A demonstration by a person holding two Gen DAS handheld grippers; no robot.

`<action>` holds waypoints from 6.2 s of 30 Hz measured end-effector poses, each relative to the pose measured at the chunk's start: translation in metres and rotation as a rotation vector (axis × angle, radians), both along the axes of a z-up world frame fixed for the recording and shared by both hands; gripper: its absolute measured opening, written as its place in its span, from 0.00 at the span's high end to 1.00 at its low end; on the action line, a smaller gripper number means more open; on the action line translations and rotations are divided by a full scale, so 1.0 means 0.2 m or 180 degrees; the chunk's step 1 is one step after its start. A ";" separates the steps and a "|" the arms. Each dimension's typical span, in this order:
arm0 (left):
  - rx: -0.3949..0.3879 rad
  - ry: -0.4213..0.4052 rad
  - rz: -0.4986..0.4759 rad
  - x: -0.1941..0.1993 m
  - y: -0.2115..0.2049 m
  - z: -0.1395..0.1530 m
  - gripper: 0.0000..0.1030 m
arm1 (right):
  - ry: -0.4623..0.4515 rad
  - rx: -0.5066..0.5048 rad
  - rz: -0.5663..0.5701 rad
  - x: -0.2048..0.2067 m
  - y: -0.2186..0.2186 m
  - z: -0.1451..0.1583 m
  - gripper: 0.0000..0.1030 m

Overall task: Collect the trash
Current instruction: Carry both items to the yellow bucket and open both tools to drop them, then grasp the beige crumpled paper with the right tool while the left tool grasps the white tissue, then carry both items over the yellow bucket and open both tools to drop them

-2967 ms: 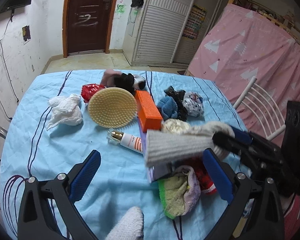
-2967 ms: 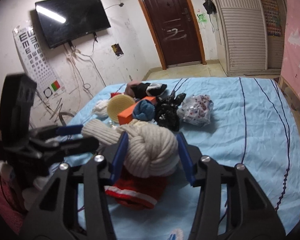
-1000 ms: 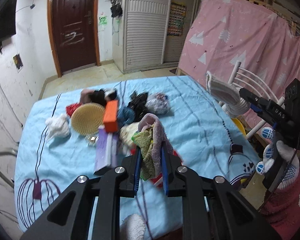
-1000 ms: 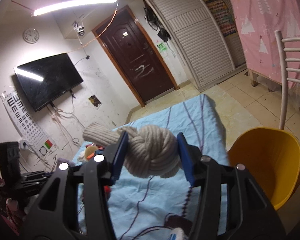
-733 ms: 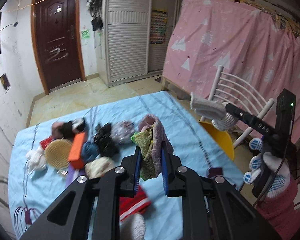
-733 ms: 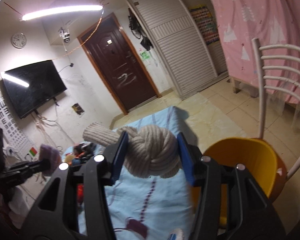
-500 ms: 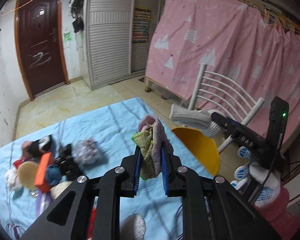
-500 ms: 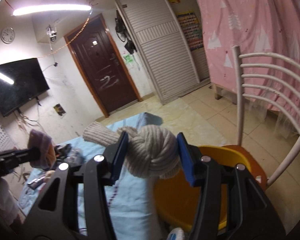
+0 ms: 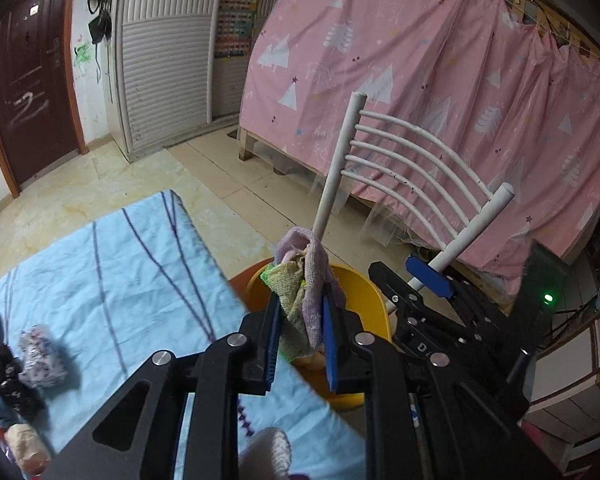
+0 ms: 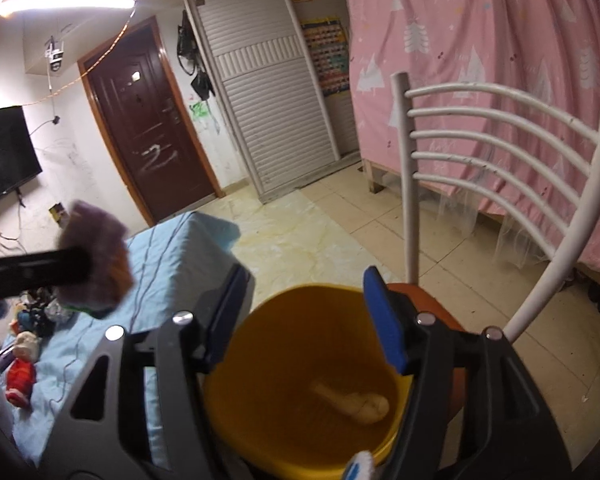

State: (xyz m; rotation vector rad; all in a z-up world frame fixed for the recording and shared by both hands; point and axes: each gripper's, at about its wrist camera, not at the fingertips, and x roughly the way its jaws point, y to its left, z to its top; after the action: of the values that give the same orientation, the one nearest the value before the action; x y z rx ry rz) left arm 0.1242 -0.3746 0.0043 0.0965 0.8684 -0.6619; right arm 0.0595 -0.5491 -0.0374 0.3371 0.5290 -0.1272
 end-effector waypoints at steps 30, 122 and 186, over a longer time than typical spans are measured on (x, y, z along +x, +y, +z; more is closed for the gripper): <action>0.0133 -0.0118 0.0224 -0.05 0.14 0.02 0.60 | -0.0150 -0.0304 -0.0073 -0.13 0.18 0.19 0.38; 0.0410 -0.0419 0.2299 -0.14 2.01 0.19 0.84 | 0.0172 -0.0342 0.2198 0.01 1.68 0.35 0.48; 0.0211 -0.0055 0.0336 0.21 -0.11 -0.02 0.83 | -0.0033 -0.0287 -0.0034 0.05 0.11 -0.09 0.17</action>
State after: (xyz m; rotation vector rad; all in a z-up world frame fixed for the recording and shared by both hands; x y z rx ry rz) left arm 0.1660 -0.3966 -0.0002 0.1149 0.8728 -0.5330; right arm 0.0691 -0.5277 -0.0550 0.2524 0.5096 -0.1589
